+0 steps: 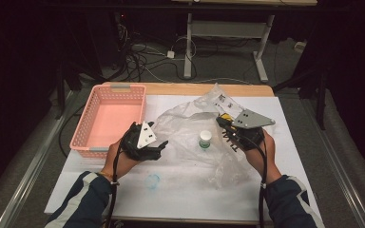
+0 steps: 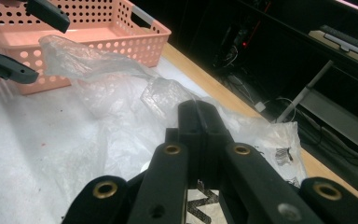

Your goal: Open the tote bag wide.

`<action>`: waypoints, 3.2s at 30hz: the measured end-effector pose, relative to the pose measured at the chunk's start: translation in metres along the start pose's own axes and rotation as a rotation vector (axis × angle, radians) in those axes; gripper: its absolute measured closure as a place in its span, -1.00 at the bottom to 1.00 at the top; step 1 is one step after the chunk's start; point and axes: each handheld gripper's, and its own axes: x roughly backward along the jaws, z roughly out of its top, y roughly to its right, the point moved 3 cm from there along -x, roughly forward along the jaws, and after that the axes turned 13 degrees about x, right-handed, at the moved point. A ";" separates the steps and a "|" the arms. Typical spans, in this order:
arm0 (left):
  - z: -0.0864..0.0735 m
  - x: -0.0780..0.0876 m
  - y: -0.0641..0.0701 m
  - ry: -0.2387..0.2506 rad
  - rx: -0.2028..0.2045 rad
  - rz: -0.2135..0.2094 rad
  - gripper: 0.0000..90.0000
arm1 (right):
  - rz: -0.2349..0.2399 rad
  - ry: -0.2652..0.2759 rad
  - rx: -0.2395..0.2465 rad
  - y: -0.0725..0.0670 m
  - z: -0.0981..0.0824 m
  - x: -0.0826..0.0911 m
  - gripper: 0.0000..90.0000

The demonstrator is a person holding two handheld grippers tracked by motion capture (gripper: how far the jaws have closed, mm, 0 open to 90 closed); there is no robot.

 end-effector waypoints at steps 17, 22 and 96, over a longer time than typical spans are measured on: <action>-0.005 -0.013 -0.001 -0.081 0.020 -0.066 0.72 | -0.013 0.003 -0.029 0.008 -0.006 0.006 1.00; -0.004 -0.011 0.003 -0.073 0.005 -0.099 0.88 | -0.019 -0.007 -0.030 0.009 -0.008 0.005 1.00; -0.006 -0.011 0.008 -0.053 0.003 -0.125 0.89 | 0.428 -0.210 0.034 -0.114 -0.085 0.027 -0.45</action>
